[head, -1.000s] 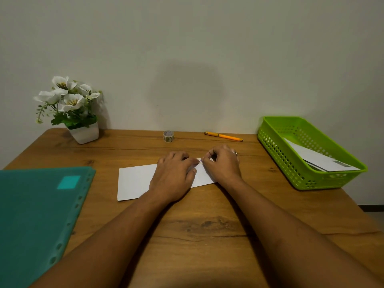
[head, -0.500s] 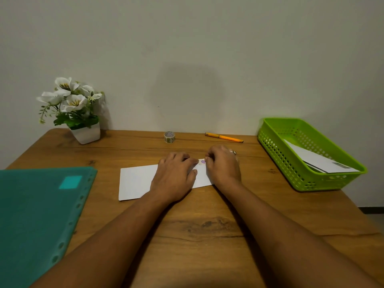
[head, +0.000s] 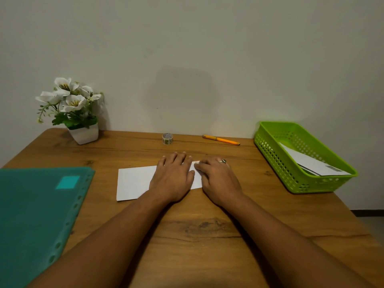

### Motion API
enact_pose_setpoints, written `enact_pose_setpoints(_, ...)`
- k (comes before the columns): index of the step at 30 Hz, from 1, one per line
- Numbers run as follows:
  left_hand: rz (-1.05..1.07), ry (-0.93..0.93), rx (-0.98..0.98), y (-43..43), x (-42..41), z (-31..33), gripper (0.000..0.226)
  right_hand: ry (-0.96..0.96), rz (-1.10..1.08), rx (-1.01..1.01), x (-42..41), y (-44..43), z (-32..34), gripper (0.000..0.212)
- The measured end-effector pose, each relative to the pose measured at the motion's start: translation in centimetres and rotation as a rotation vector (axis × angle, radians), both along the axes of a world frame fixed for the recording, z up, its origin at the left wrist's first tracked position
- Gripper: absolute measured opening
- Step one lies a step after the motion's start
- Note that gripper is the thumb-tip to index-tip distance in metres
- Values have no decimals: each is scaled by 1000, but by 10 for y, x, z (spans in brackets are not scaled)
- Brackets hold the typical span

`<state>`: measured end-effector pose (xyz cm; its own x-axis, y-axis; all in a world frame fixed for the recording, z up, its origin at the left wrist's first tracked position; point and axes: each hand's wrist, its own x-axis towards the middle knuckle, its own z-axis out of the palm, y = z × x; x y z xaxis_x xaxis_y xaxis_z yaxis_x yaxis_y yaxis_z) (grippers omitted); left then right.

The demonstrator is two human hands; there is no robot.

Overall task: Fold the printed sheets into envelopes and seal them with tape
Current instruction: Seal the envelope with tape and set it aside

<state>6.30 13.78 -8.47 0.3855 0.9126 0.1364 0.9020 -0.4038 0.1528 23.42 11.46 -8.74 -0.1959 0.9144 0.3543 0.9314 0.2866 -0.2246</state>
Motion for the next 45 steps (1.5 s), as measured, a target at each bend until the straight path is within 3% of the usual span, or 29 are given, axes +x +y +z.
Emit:
enact_pose_setpoints(13,-1,57,-43,1,3,-2,59,-125,-60,-64,-8,6,5,46)
enact_pose_setpoints(23,5,64,-56,2,4,0,60,40,-12,-38,6,-12,0,35)
enact_pose_setpoints(35,-13,75,-55,3,2,-2,59,-198,-74,-134,0,0,8,49)
enact_pose_setpoints(45,-23,89,-78,2,1,1,60,-152,-63,-67,-1,-6,8,41)
